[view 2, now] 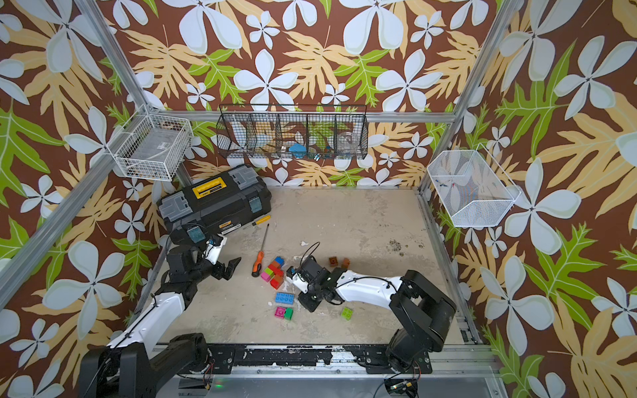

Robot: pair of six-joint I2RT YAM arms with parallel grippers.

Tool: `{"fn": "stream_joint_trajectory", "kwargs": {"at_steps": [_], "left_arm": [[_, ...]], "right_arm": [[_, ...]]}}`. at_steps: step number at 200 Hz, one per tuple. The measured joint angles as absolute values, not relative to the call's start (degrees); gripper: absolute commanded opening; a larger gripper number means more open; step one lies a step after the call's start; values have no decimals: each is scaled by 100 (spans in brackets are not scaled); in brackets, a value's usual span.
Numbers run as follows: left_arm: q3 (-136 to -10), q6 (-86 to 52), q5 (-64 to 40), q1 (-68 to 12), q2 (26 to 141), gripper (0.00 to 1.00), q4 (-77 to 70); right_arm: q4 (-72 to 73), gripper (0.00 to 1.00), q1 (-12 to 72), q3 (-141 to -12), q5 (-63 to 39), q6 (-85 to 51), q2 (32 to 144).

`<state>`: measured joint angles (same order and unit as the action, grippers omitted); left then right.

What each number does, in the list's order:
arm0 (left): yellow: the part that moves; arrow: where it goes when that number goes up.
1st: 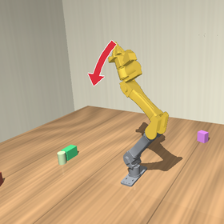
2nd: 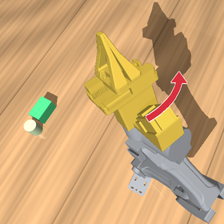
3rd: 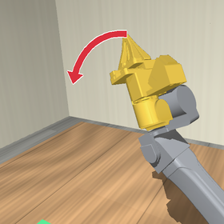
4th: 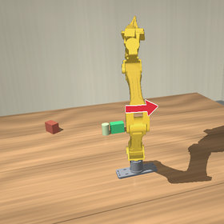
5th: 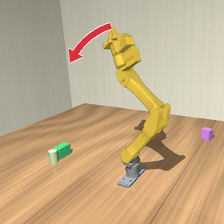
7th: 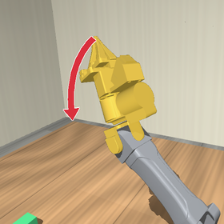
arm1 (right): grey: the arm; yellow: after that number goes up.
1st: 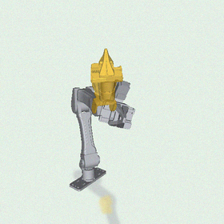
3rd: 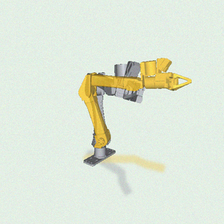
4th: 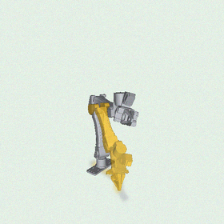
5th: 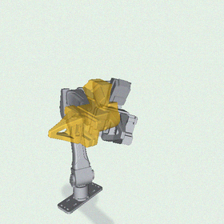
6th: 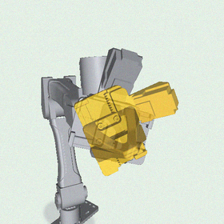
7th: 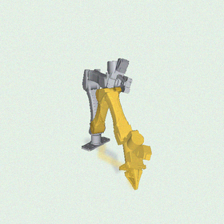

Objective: Assemble the letter h with lego
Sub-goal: Pick up the lego brick from the center of the board, then place the lego brick at the center of the board.

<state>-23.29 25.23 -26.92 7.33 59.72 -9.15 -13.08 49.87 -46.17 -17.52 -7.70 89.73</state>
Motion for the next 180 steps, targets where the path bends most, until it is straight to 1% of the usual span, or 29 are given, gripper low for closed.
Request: {"fn": "stream_joint_trajectory", "kwargs": {"at_steps": [22,40,55,69,86,113,149,180], "left_arm": [[-2329,2526,-2707,733,5988,100,-913],[-2329,2528,-2711,733,5988,100,-880],[-2329,2543,-2724,733,5988,100,-869],[-2329,2545,-2731,733,5988,100,-862],[-2329,2563,-2746,733,5988,100,-832],[-2335,2563,-2753,733,5996,100,-825],[-2351,2582,-2799,733,6005,100,-781],[-2373,2589,-2875,733,6042,100,-773]], "right_arm": [[-718,23,4440,-4425,-2836,-1271,8873],[-104,23,3988,-4440,-3647,-1747,9115],[279,25,3691,-4545,-4051,-2163,9515],[447,27,3610,-4652,-4233,-2408,9813],[591,30,3586,-4748,-4327,-2558,10018],[633,41,3334,-4711,-4145,-2700,10075],[548,42,3009,-4556,-3693,-2775,9974],[364,41,2989,-4589,-3297,-2604,9856]]}}
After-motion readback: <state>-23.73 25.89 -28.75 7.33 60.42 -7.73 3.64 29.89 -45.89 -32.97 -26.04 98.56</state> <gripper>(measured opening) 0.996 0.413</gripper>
